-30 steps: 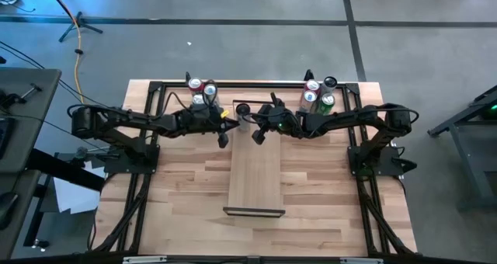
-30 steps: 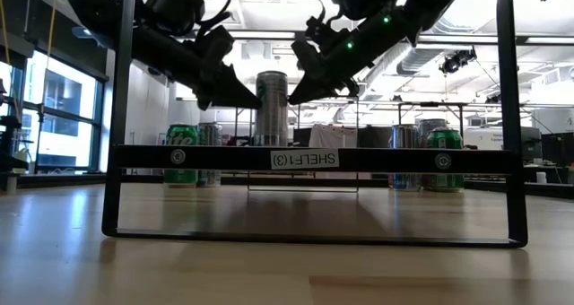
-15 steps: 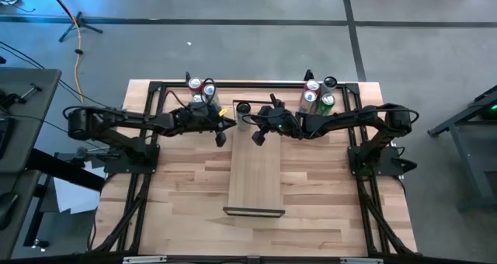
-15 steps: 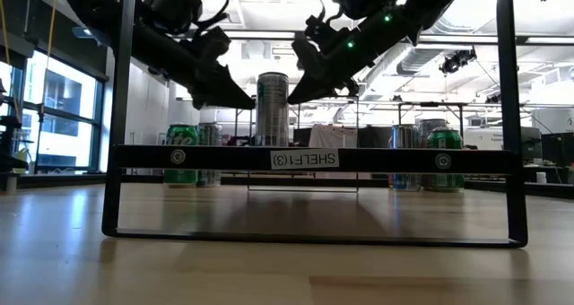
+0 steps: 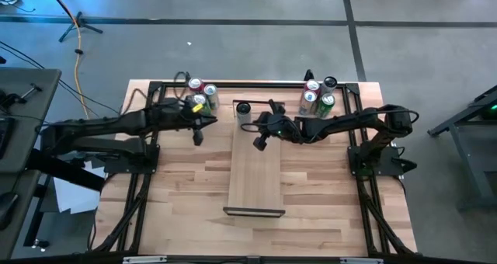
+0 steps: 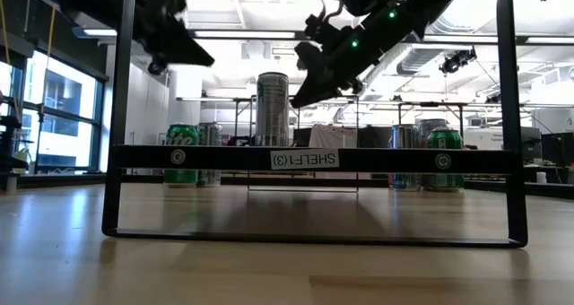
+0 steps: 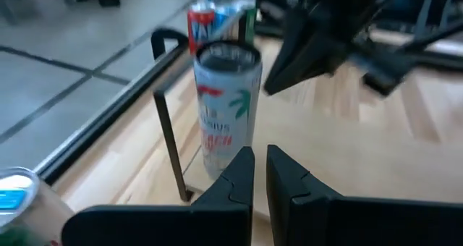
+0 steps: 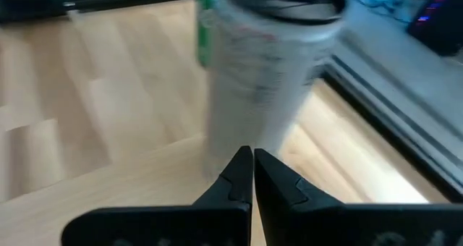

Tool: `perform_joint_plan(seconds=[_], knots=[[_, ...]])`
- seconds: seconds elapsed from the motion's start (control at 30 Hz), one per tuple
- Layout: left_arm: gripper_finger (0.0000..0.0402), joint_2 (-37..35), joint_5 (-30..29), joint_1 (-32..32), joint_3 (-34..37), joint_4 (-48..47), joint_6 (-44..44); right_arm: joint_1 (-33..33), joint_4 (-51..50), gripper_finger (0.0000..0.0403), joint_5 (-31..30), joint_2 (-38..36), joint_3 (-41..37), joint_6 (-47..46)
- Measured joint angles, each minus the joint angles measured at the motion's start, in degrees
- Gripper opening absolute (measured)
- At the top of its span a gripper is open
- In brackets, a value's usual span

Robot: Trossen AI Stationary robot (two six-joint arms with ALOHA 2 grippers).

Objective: Place canned beverage on shelf
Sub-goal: Put the left white-pink soda can on the shelf

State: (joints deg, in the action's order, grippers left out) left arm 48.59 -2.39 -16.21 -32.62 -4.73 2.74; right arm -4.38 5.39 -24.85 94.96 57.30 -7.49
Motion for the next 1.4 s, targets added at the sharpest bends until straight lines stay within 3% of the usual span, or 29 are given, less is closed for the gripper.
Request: perform_joint_plan(seconds=[0.43, 1.4], knots=[[0.0, -14.0, -0.4, 0.0, 0.0, 0.0, 1.7, -0.7, 3.2, 0.0, -0.3, 0.7, 0.0, 0.5], [0.0, -15.6, -0.4, 0.0, 0.0, -0.2, 3.0, -2.5, 5.5, 0.0, -2.0, 3.8, 0.0, 3.2]])
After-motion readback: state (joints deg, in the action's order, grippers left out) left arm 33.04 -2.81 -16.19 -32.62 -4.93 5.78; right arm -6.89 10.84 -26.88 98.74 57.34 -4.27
